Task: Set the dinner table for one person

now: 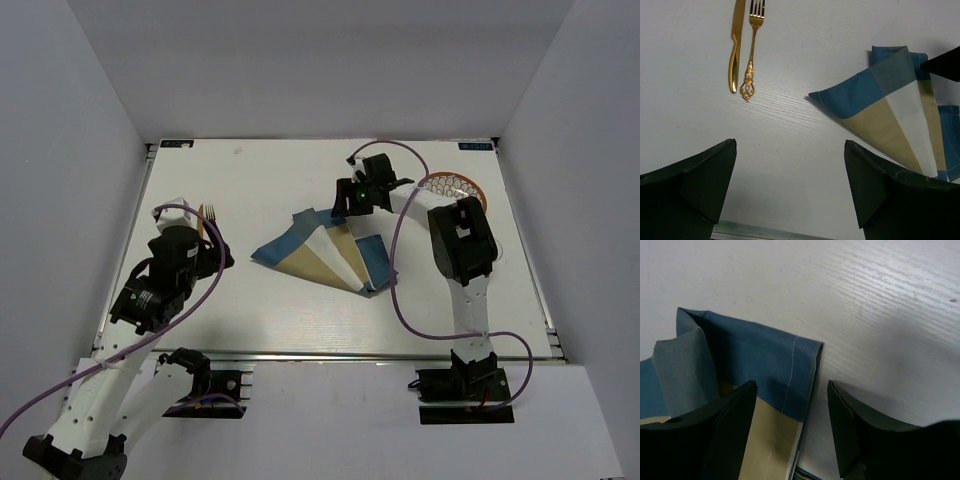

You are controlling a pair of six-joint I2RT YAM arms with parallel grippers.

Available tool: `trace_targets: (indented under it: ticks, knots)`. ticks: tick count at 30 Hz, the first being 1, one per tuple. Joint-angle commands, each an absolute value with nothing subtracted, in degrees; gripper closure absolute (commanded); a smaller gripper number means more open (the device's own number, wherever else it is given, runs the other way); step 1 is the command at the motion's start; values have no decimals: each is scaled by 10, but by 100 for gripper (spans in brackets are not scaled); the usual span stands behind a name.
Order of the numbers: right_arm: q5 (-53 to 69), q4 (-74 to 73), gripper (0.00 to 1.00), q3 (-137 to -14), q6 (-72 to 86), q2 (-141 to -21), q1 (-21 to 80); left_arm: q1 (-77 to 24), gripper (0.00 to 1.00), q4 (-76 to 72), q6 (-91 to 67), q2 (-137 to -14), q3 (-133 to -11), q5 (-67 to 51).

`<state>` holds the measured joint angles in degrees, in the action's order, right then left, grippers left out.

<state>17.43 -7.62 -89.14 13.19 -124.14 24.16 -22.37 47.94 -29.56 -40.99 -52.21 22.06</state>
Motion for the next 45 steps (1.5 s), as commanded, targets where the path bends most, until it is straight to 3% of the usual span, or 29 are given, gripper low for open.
trace_targets:
  ticks: [1, 4, 7, 10, 11, 13, 19, 23, 27, 30, 35, 39, 45]
  knots:
    - [216, -63, 36, -891, 122, -1248, 242, -227, 2, 475, -293, -412, -522, 221]
    - [214, -55, 41, -883, 124, -1259, 238, -227, 2, 476, -293, -410, -522, 221]
    - [222, -55, 51, -878, 122, -1269, 236, -227, 2, 475, -293, -406, -522, 221]
    - [223, -48, 71, -870, 127, -1277, 238, -227, 2, 475, -293, -403, -521, 221]
    - [222, -48, 85, -869, 128, -1277, 236, -227, 2, 475, -293, -402, -521, 221]
    - [217, -45, 100, -869, 133, -1275, 235, -227, 2, 475, -293, -401, -521, 221]
    - [209, -16, 100, -882, 170, -1223, 236, -227, 2, 475, -293, -405, -521, 222]
    - [168, -88, 100, -1009, 187, -1238, 236, -227, 2, 475, -293, -408, -522, 224]
    - [106, -163, 100, -1221, 194, -1288, 221, -227, 2, 476, -294, -410, -522, 228]
    - [119, -164, 100, -1259, 173, -1279, 214, -227, 2, 476, -294, -408, -522, 229]
    - [235, -132, 100, -1149, 115, -1188, 240, -227, 2, 475, -294, -409, -522, 227]
    - [311, -59, 100, -917, 63, -1088, 264, -227, 2, 478, -294, -405, -521, 227]
    - [320, 96, 100, -655, 97, -961, 301, -227, 2, 476, -294, -391, -521, 228]
